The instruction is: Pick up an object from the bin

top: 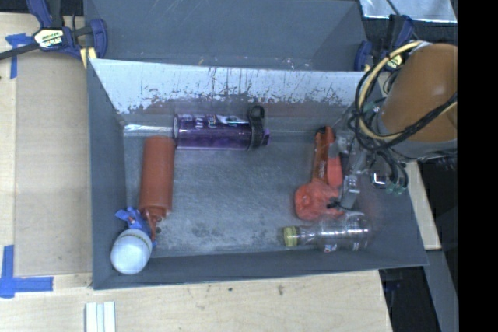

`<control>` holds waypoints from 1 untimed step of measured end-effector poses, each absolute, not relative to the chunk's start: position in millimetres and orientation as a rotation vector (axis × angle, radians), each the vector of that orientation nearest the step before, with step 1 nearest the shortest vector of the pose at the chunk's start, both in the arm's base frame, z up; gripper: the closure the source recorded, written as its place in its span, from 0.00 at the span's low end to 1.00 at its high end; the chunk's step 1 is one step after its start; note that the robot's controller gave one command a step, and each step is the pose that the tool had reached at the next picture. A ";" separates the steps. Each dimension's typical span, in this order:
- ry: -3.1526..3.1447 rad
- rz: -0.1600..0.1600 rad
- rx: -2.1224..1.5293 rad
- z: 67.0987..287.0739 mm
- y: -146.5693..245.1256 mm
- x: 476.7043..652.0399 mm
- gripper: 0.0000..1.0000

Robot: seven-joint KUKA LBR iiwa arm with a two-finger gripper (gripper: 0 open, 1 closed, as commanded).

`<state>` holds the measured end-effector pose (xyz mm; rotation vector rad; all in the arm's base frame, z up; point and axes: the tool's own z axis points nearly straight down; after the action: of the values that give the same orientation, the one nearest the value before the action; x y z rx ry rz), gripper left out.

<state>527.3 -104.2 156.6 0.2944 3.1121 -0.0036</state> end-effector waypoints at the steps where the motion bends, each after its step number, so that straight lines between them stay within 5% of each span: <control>1: 3.121 0.002 0.352 114.5 -103.1 529.0 0.00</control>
Offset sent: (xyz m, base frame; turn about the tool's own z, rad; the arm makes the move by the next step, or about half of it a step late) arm 0.0123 0.0016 -0.0743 0.2793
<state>529.0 -103.1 114.5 0.3521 3.1211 0.0020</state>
